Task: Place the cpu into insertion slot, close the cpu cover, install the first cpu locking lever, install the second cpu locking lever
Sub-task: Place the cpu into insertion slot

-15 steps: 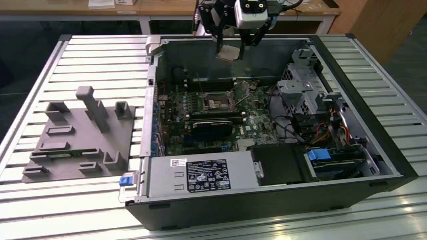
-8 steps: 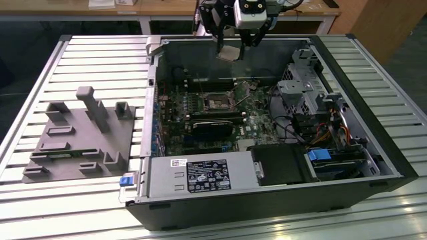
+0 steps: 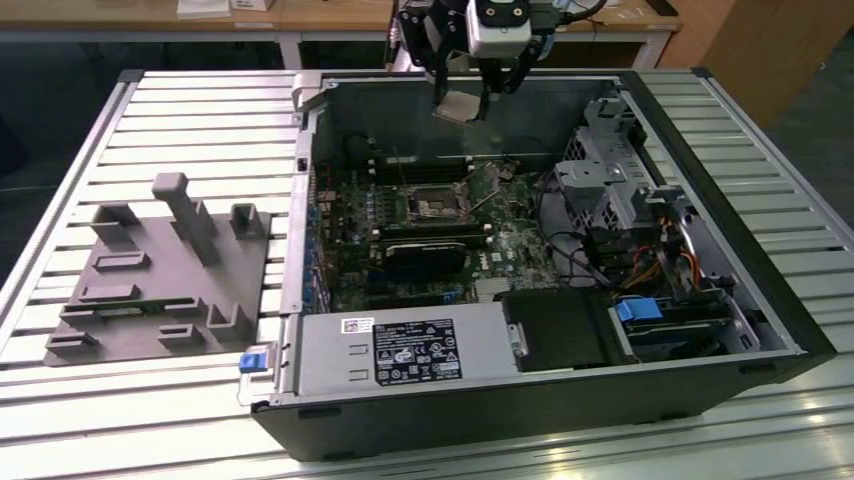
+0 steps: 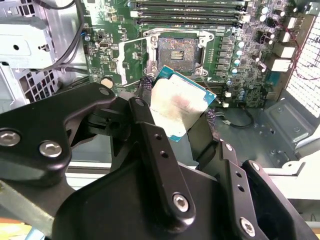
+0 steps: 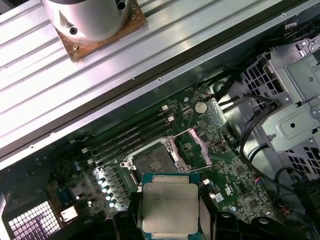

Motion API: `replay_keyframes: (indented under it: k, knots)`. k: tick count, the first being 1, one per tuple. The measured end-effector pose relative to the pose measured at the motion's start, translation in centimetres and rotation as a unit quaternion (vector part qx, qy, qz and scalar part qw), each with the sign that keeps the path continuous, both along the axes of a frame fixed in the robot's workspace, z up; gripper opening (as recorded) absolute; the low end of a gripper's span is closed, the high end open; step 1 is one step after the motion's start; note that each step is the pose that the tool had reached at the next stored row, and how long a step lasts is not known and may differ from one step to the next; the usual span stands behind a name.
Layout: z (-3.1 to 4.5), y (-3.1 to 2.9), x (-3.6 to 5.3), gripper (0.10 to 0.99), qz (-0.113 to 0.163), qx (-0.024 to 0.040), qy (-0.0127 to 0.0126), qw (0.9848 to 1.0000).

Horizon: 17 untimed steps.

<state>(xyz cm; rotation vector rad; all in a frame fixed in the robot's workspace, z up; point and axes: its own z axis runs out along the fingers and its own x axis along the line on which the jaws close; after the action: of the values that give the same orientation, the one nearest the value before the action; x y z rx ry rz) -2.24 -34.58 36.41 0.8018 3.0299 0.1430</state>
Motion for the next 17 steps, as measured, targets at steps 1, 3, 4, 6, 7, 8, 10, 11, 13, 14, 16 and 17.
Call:
replay_keyframes:
  k: [1,3,4,6,7,8,10,11,13,14,16,17]
  knots:
    - [0.00,0.00,0.00,0.537,-0.002,0.0000,0.0000,1.0000]
    - [0.00,0.00,0.00,0.537,-0.005,0.0000,0.0000,1.0000]
    - [0.00,0.00,0.00,0.537,-0.006,0.0000,0.0000,1.0000]
    - [0.00,0.00,0.00,0.537,-0.009,0.0000,0.0000,1.0000]
    - [0.00,0.00,0.00,0.537,-0.011,0.0000,0.0000,0.9999]
    - [0.00,0.00,0.00,0.537,-0.012,0.0000,0.0000,0.9999]
    - [0.00,0.00,0.00,0.537,-0.015,0.0000,0.0000,0.9999]
    - [0.00,0.00,0.00,0.537,-0.017,0.0000,0.0000,0.9999]
    - [0.00,0.00,0.00,0.537,-0.020,0.0000,0.0000,0.9998]
    - [0.00,0.00,0.00,0.537,-0.022,0.0000,0.0000,0.9998]
    - [0.00,0.00,0.00,0.537,-0.025,0.0000,0.0000,0.9997]
    - [0.00,0.00,0.00,0.537,-0.027,0.0000,0.0000,0.9996]
